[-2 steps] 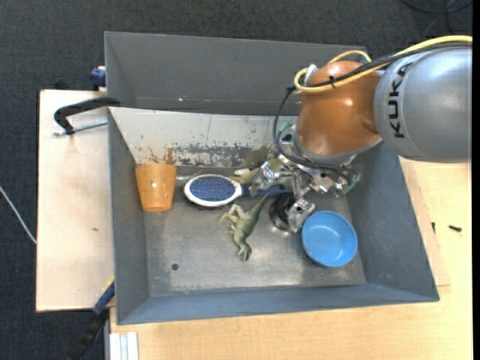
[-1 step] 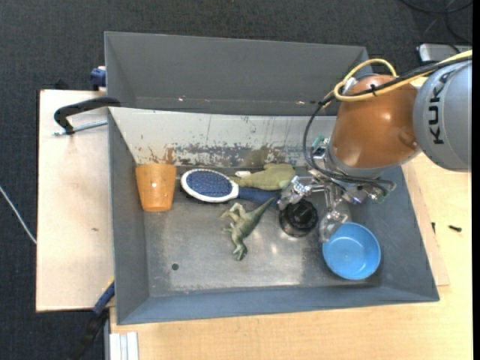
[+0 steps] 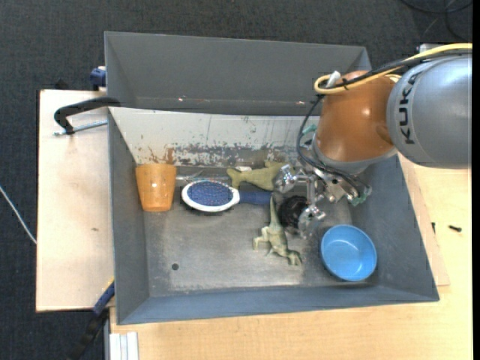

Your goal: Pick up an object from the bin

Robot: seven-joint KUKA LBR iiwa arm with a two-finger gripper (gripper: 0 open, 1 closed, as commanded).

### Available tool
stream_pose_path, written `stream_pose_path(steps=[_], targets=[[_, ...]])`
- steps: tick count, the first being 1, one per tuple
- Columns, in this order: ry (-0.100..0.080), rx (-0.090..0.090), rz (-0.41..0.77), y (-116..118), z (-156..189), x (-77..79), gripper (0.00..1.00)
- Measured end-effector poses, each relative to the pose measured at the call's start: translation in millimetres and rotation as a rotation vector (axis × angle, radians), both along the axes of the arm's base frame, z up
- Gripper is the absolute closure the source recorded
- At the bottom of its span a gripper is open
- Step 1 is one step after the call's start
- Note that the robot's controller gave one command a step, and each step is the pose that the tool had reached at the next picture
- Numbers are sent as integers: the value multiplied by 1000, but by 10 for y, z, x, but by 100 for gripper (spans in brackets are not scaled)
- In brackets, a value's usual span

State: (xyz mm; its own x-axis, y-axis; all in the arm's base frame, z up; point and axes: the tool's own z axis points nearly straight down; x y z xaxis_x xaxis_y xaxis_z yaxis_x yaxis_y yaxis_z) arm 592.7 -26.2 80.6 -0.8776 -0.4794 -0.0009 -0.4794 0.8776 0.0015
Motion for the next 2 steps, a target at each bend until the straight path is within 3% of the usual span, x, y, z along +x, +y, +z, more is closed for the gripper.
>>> stream_pose_path(steps=[1,2], targets=[[12,-1,-213,68,-13,41,0],[11,-1,-214,65,-6,46,100]])
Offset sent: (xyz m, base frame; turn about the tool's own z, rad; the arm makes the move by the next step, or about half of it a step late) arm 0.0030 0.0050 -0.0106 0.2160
